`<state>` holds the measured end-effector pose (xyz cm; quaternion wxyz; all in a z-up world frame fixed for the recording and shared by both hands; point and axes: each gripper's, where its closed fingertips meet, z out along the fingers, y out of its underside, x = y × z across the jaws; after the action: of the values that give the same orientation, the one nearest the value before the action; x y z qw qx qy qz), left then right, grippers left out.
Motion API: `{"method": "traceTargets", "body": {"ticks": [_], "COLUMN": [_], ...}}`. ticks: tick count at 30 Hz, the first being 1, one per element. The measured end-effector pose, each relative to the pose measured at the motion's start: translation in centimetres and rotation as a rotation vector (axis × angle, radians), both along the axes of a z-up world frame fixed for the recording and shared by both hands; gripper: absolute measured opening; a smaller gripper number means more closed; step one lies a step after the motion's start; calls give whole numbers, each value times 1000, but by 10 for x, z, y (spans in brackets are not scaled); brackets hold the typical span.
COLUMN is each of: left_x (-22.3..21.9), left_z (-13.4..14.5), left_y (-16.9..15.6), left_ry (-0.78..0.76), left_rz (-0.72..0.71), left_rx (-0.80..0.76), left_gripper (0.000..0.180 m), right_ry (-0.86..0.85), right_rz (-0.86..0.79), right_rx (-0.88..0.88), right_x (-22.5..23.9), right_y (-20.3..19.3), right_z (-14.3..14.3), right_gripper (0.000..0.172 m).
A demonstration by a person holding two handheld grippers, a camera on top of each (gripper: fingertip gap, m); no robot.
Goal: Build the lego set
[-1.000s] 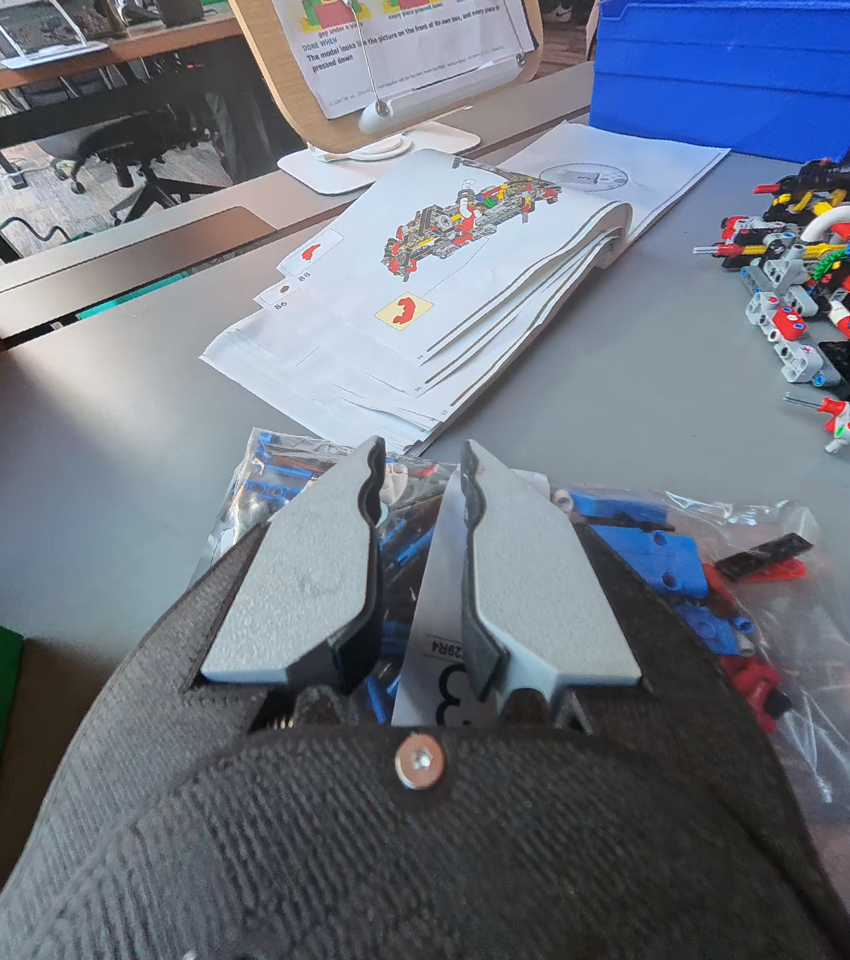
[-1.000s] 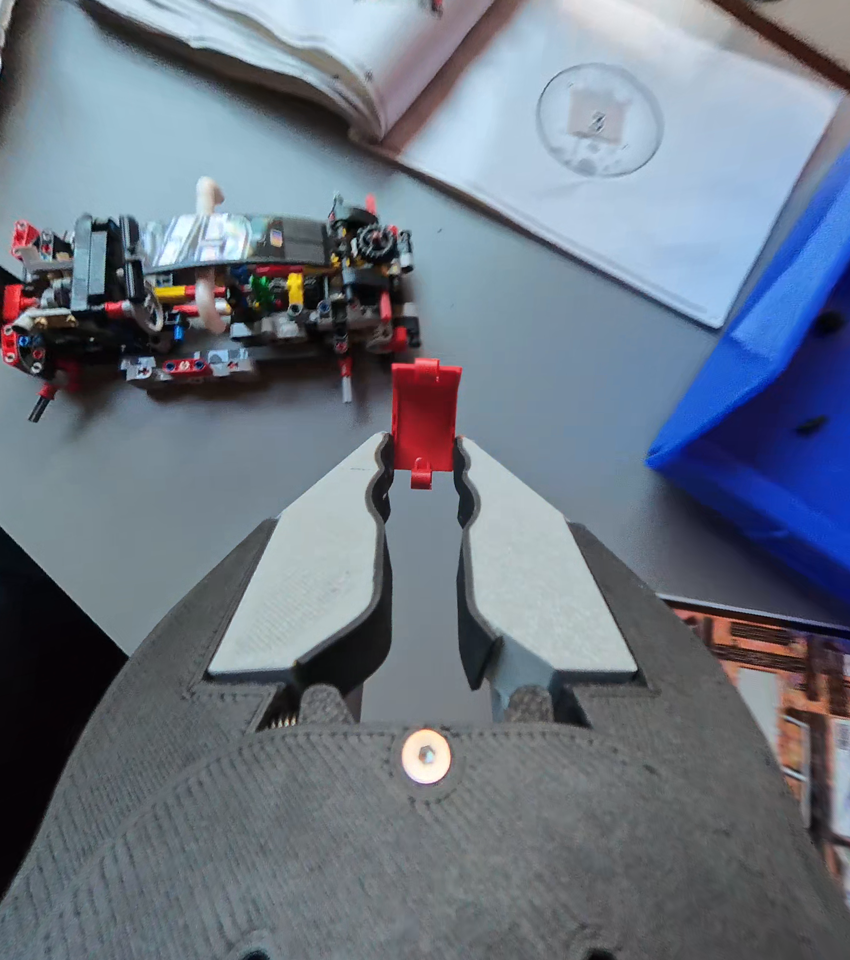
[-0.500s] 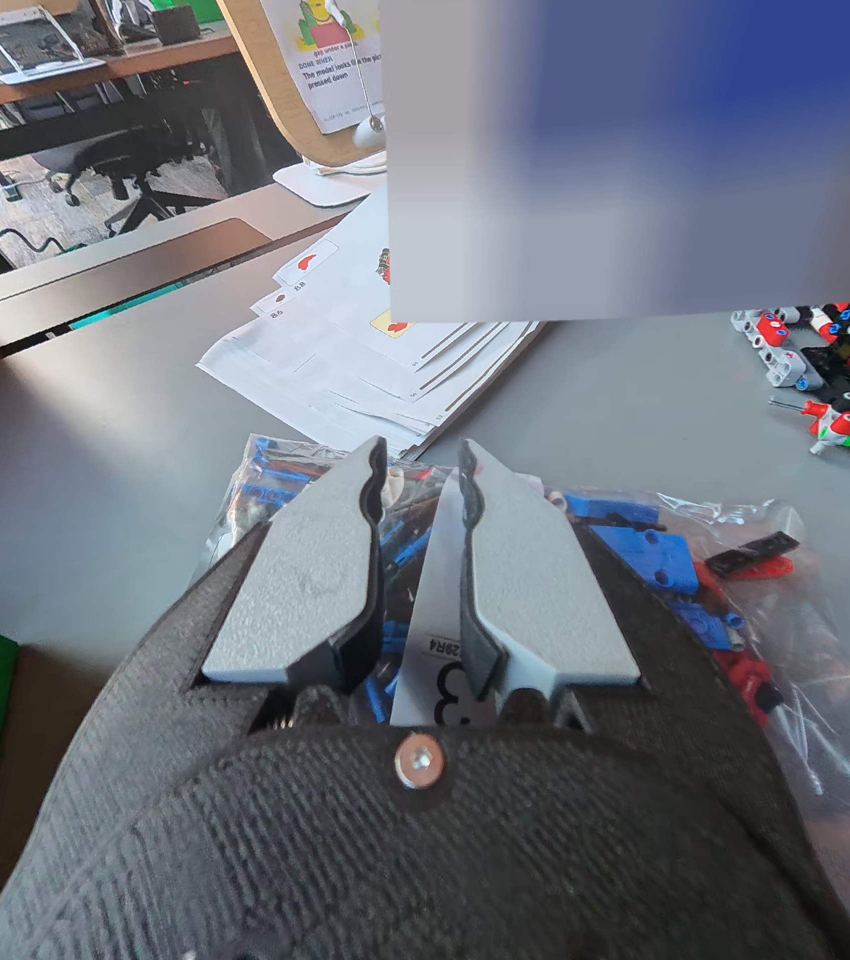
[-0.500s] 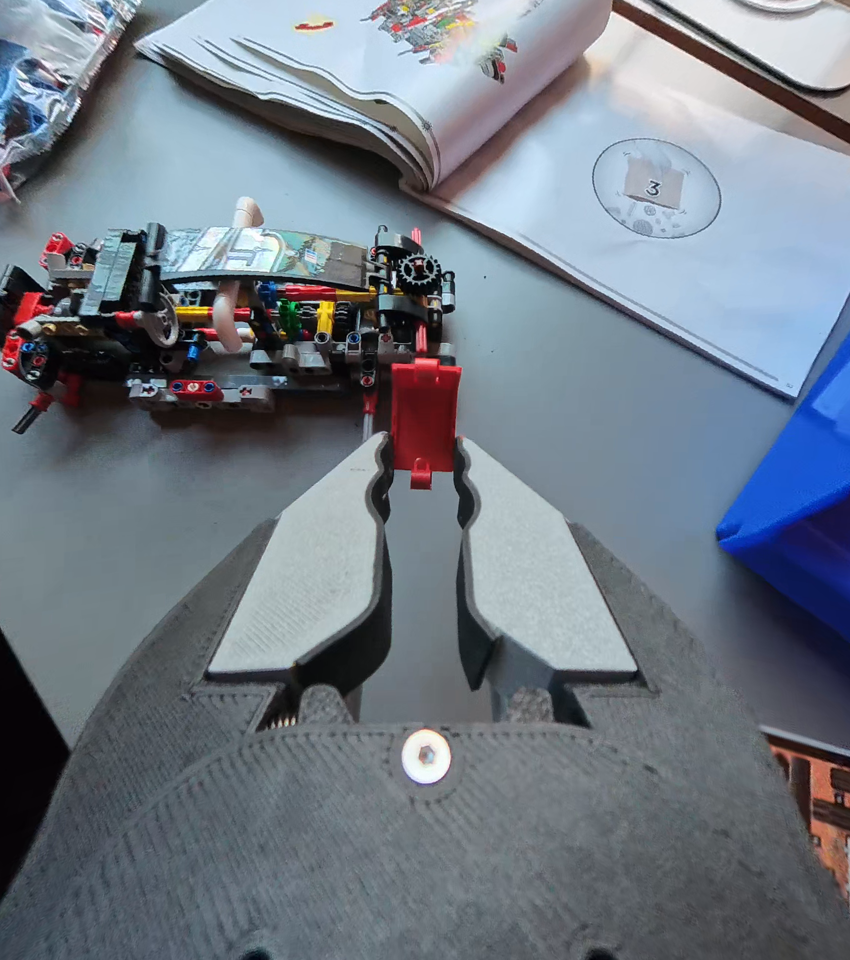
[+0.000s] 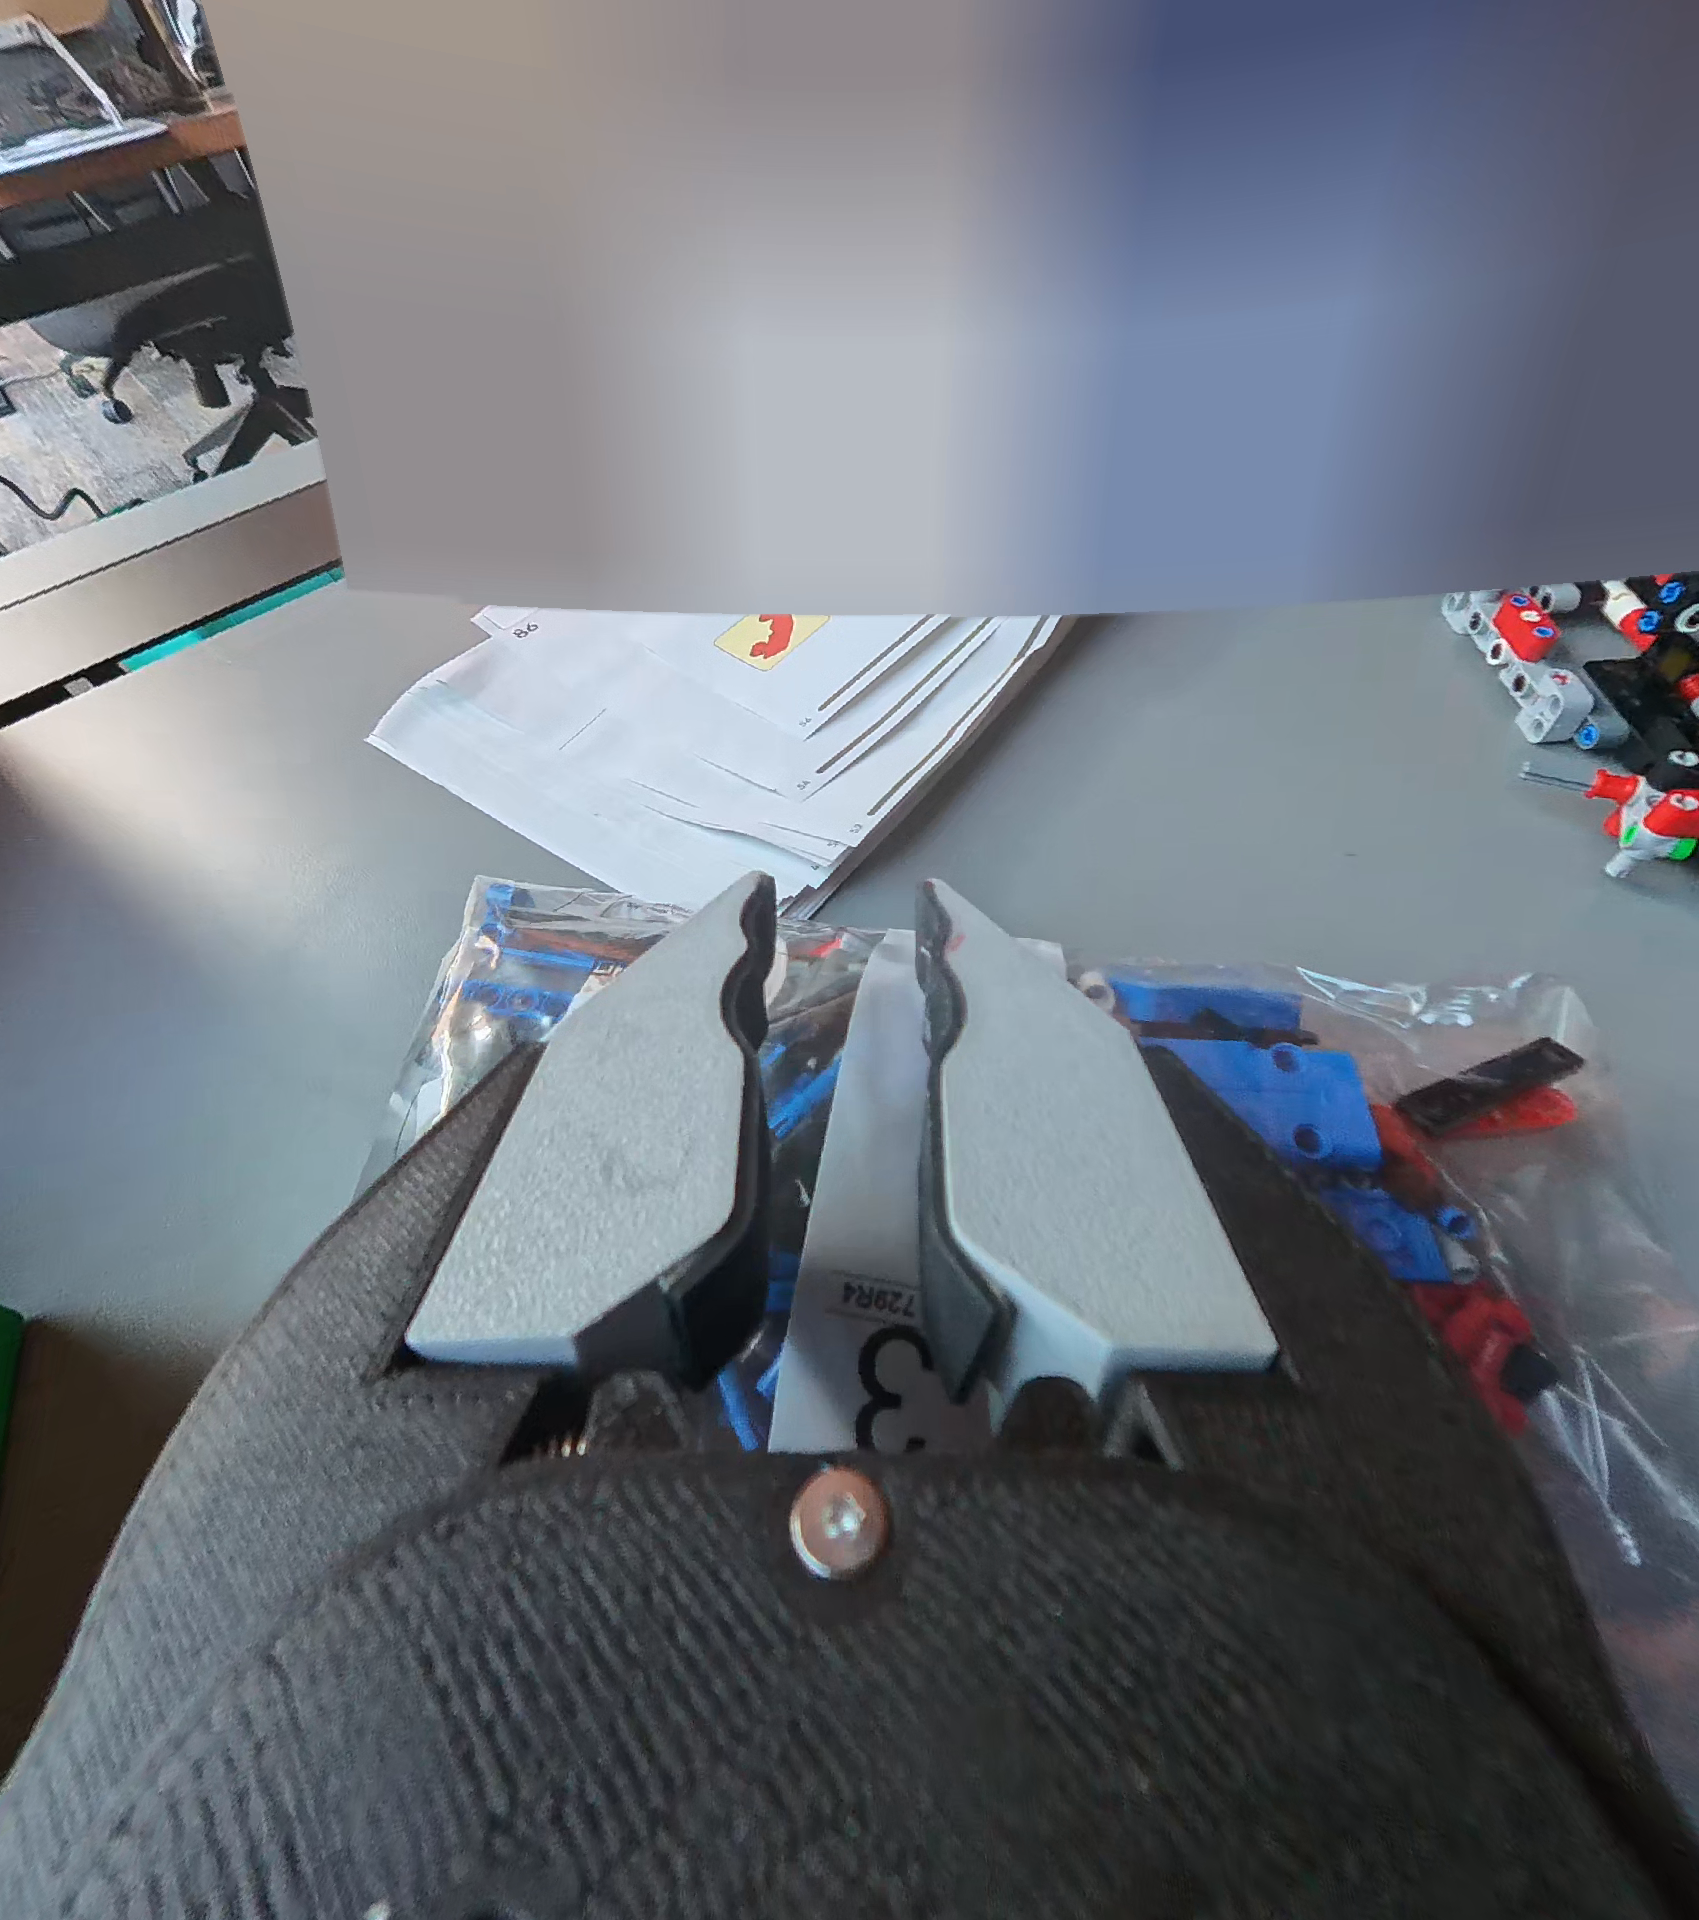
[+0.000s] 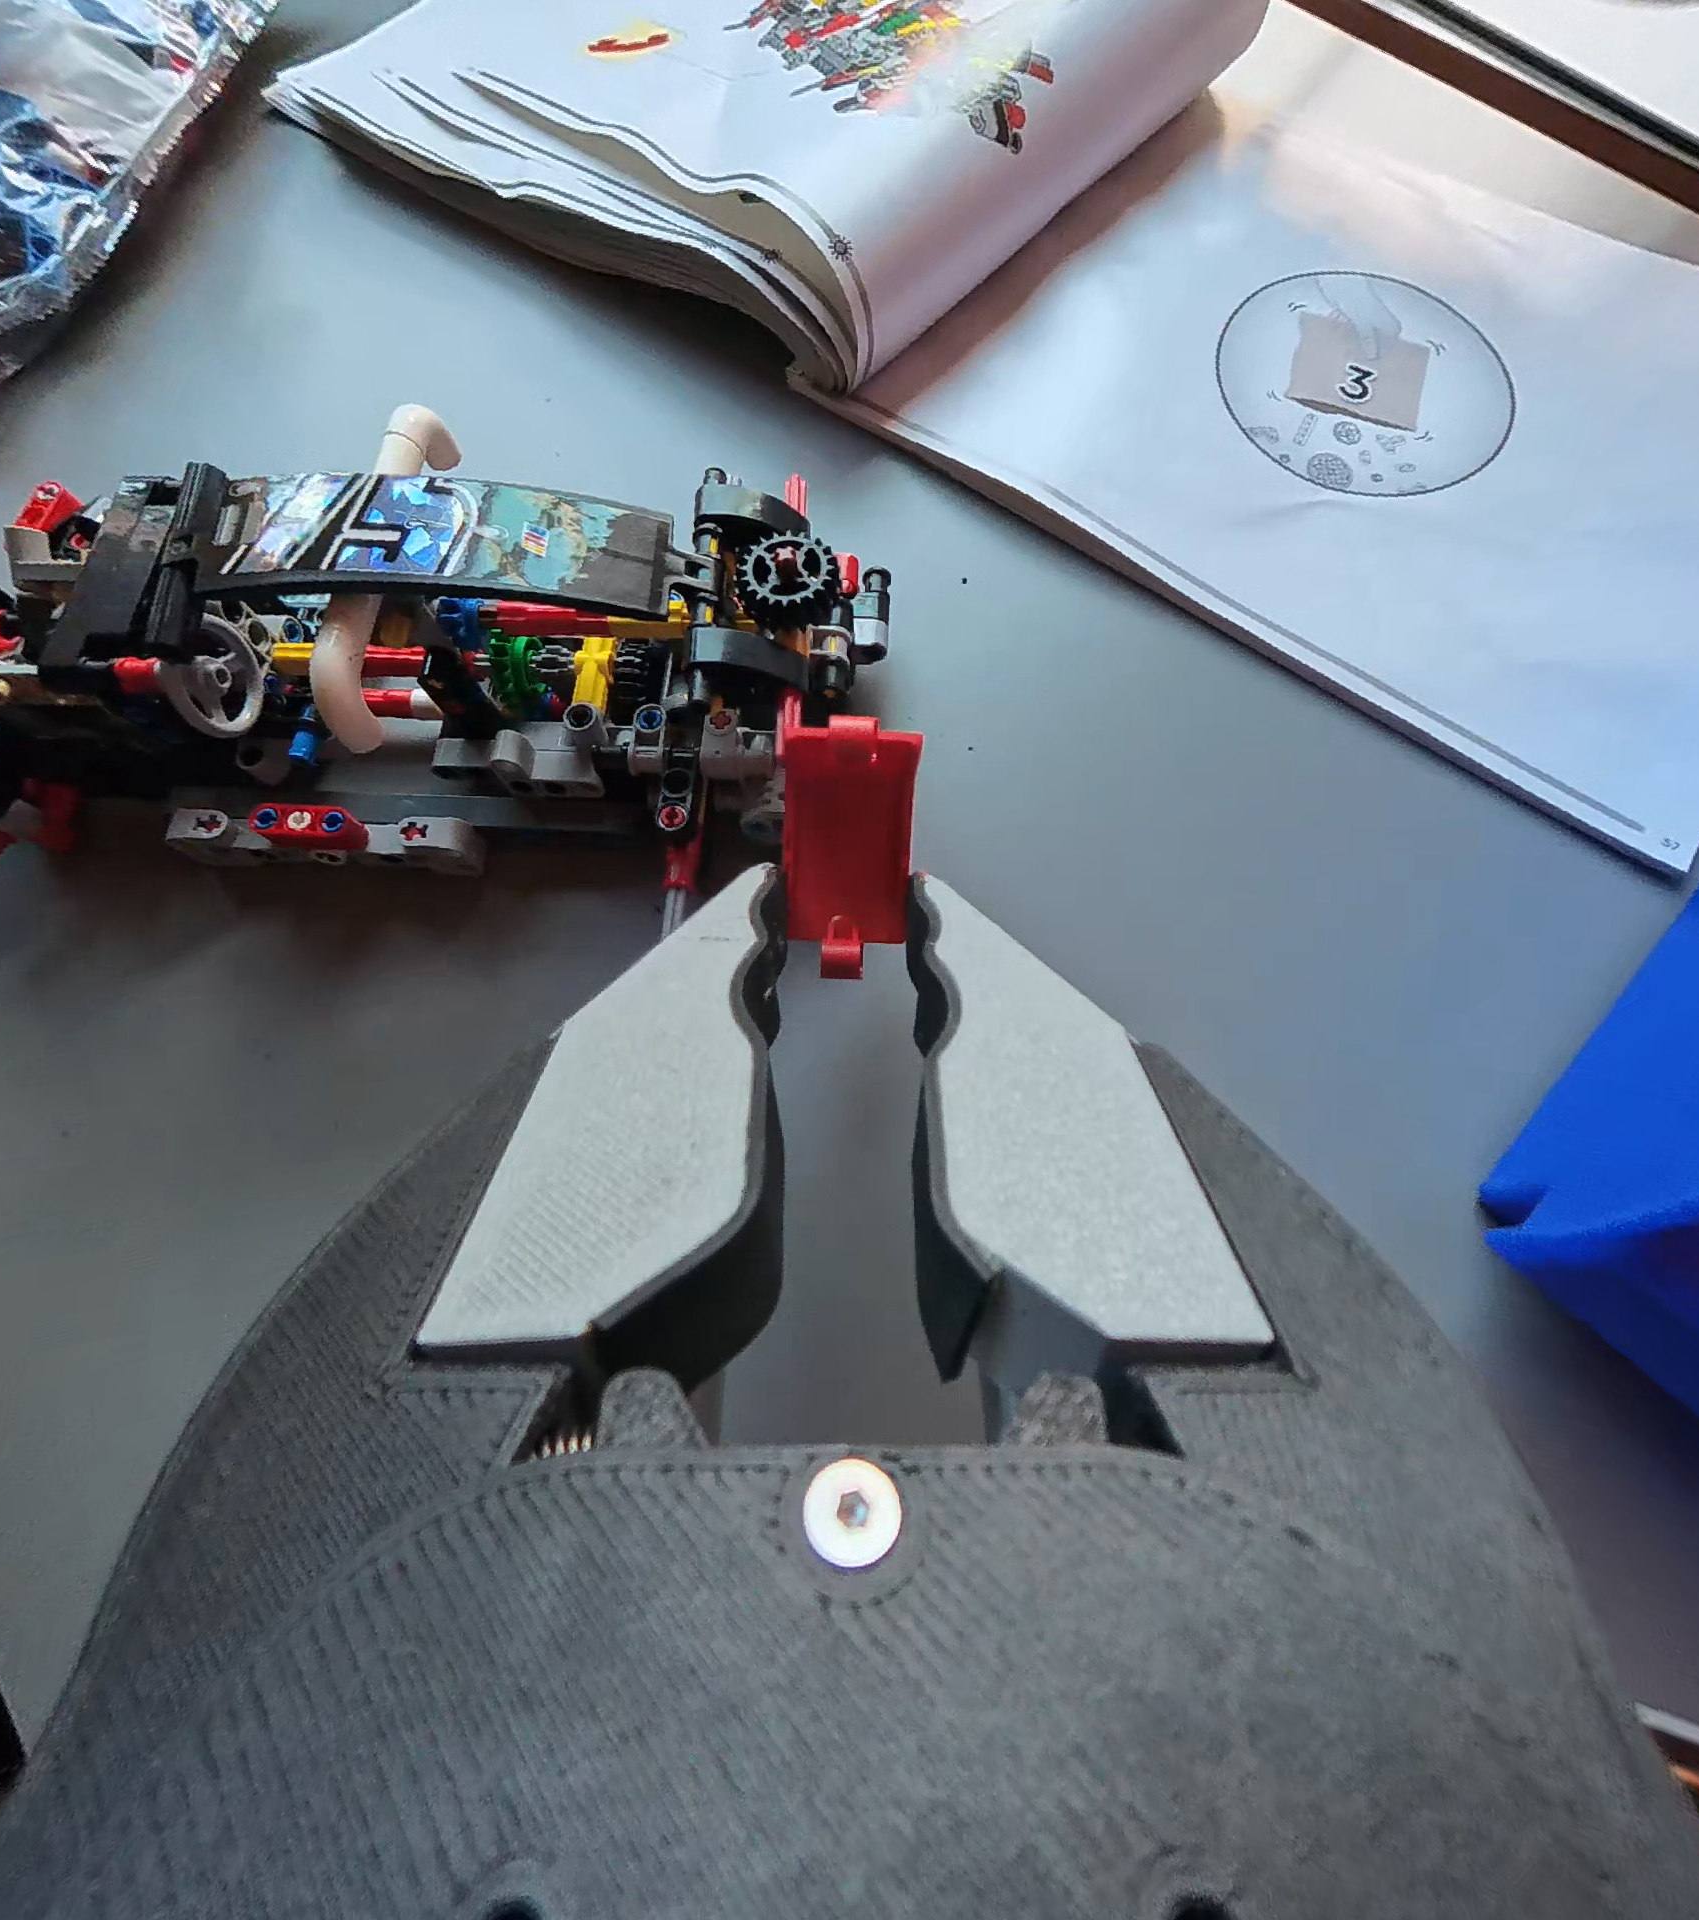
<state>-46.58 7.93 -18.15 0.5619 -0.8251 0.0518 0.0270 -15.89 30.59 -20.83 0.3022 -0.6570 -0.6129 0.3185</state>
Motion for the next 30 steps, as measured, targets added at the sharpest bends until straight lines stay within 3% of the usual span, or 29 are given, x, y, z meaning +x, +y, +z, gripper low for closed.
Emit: {"method": "traceTargets", "body": {"ticks": [6,13,17,21,24,27,30], "left_x": [1,0,8,76,151,210,236], "left_z": [-3,1,12,40,56,44,26], "left_y": [0,-2,-10,-18,-15,3,31], "left_ry": [11,3,107,-28,-180,-243,-213], "left_rz": [-3,7,20,-105,-249,-332,-318], "left_rx": [-20,0,-60,-139,-138,-171,-203], "left_gripper": [24,27,30,47,47,53,61], "right_ry": [-7,41,34,2,-82,-115,-144], "right_rz": [-16,79,137,161,131,138,150], "right_rx": [8,10,48,54,70,65,62], "right_x": [14,24,28,32,38,37,33], "right_y": [-5,-35,-54,-66,-61,-62,-66], "right_z": [-1,7,9,5,-9,-16,-22], "right_gripper": [20,20,20,20,20,20,20]}}
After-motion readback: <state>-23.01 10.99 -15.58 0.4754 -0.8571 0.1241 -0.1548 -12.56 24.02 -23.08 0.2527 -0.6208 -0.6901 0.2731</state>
